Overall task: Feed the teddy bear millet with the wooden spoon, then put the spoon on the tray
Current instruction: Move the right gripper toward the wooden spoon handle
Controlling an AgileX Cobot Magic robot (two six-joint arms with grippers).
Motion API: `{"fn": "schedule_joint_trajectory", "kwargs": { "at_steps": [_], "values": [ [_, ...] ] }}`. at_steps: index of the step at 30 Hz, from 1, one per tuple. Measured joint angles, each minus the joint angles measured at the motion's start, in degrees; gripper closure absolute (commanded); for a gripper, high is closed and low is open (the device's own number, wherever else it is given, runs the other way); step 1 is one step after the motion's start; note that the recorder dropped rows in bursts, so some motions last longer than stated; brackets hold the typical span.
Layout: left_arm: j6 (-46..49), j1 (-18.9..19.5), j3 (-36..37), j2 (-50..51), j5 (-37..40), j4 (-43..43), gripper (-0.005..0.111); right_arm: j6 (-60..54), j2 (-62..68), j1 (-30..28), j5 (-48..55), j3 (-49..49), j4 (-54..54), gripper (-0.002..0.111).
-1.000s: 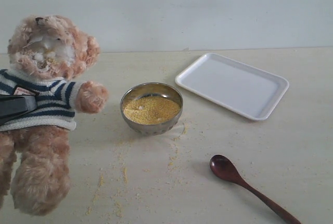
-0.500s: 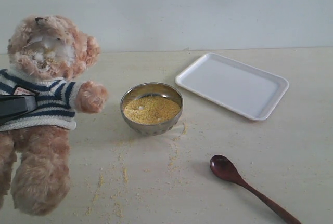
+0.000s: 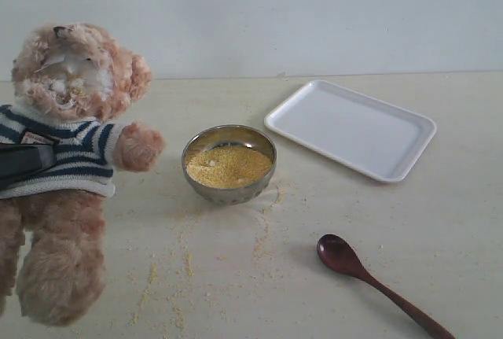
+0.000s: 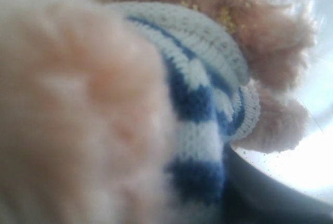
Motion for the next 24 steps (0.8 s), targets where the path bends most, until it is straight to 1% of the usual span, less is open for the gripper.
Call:
{"fn": "schedule_joint_trajectory", "kwargs": {
  "at_steps": [3,4,7,8,15,16,18,19,21,24],
  "values": [
    [0.0,0.0,0.0,0.0,0.0,0.0,0.102,-18.2,1.2,0.0,9.9,-2.4,-5.4,0.108],
    [0.0,0.0,0.0,0.0,0.0,0.0,0.102,-24.9,1.9,0.0,13.2,-2.9,-6.3,0.108],
    [0.0,0.0,0.0,0.0,0.0,0.0,0.102,-40.3,4.3,0.0,21.4,-3.2,-7.1,0.108],
    [0.0,0.0,0.0,0.0,0.0,0.0,0.102,-45.7,5.9,0.0,26.4,-3.2,-7.5,0.108],
    [0.0,0.0,0.0,0.0,0.0,0.0,0.102,-51.5,10.5,0.1,38.0,-3.2,-8.3,0.108],
    [0.0,0.0,0.0,0.0,0.0,0.0,0.102,-53.7,10.8,1.2,41.2,-3.2,-9.7,0.108],
    [0.0,0.0,0.0,0.0,0.0,0.0,0.102,-52.9,11.0,2.9,45.6,-3.2,-14.3,0.108],
    [0.0,0.0,0.0,0.0,0.0,0.0,0.102,-49.4,11.0,3.2,46.3,-3.2,-15.8,0.108],
    [0.0,0.0,0.0,0.0,0.0,0.0,0.102,-37.8,11.0,3.2,46.4,-3.2,-17.1,0.108],
    [0.0,0.0,0.0,0.0,0.0,0.0,0.102,-15.7,11.0,3.1,47.0,-3.2,-17.5,0.108]
  ]
}}
